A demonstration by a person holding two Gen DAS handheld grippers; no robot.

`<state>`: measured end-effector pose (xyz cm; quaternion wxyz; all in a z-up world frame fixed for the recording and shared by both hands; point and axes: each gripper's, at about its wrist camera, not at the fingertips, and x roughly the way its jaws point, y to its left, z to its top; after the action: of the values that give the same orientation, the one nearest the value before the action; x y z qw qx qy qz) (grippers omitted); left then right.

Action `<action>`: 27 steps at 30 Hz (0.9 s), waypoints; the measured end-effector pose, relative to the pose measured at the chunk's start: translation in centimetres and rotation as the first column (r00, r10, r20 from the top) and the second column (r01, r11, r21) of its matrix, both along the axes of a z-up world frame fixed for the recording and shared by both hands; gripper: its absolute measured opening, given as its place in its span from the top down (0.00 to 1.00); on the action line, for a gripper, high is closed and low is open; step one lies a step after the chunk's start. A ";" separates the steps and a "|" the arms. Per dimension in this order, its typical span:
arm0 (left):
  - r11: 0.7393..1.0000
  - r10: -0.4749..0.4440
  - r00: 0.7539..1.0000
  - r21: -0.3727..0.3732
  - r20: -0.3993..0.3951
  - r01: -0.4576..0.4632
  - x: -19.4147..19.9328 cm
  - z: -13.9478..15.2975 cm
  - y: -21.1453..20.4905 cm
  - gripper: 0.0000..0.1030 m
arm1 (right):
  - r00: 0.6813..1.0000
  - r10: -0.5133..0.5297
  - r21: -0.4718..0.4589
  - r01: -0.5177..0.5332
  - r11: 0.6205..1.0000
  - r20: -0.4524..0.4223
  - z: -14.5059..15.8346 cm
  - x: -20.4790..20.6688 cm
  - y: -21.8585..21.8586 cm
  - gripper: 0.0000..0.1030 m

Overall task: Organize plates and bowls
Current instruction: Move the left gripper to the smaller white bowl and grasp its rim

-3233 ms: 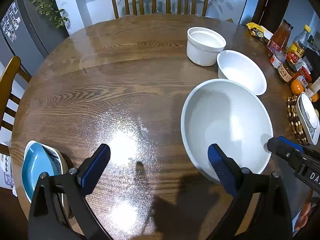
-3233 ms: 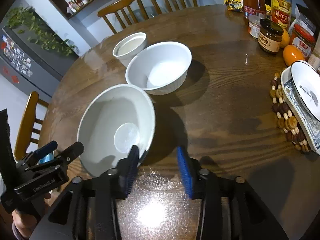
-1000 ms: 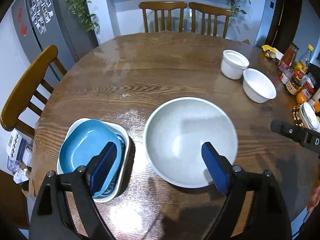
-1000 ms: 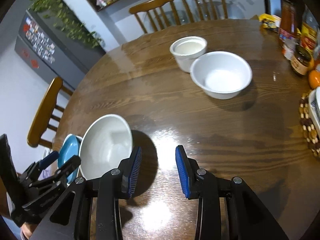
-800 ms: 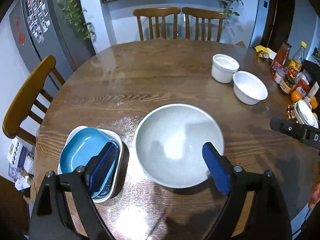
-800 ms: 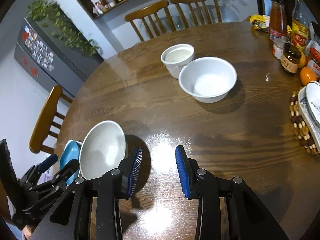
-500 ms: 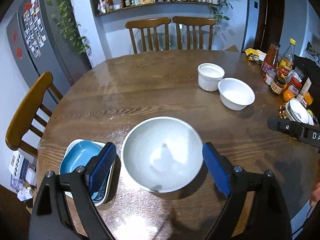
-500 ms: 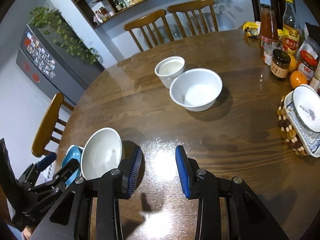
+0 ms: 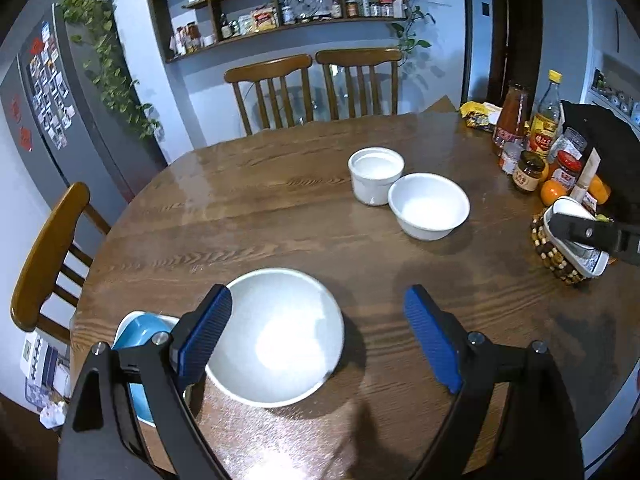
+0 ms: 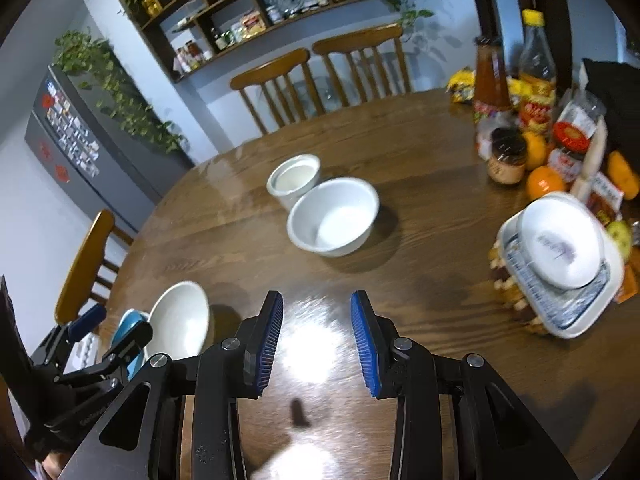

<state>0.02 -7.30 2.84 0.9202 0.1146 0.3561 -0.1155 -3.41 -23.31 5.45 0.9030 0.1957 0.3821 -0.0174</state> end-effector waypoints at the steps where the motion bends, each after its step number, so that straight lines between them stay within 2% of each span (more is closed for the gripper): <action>1: 1.000 -0.007 1.000 -0.001 0.004 0.007 0.0 0.3 -0.4 0.15 | 1.000 -0.005 -0.007 0.005 1.000 0.007 0.4 -0.1 -0.5 0.65; 8: 0.999 -0.049 0.997 0.000 0.052 0.049 0.5 2.2 -3.5 0.15 | 0.998 -0.031 -0.073 0.034 0.997 0.054 3.6 -0.2 -3.1 0.65; 17: 0.997 -0.076 0.992 -0.008 0.104 0.077 2.8 4.5 -7.2 0.14 | 0.996 -0.012 -0.146 0.025 0.989 0.087 6.2 2.2 -4.3 0.65; 23: 0.998 -0.056 0.996 -0.007 0.065 0.057 5.9 3.5 -8.9 0.14 | 0.998 0.012 -0.148 -0.003 0.989 0.062 5.8 5.0 -4.4 0.65; 27: 0.999 -0.035 0.999 0.012 0.010 0.035 8.4 1.4 -9.9 0.14 | 0.999 0.030 -0.143 -0.026 0.989 0.022 4.3 7.6 -4.2 0.65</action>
<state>8.39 -17.18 4.24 0.9192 0.1266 0.3499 -0.1288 4.18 -27.54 9.71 0.9193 0.1256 0.3718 -0.0297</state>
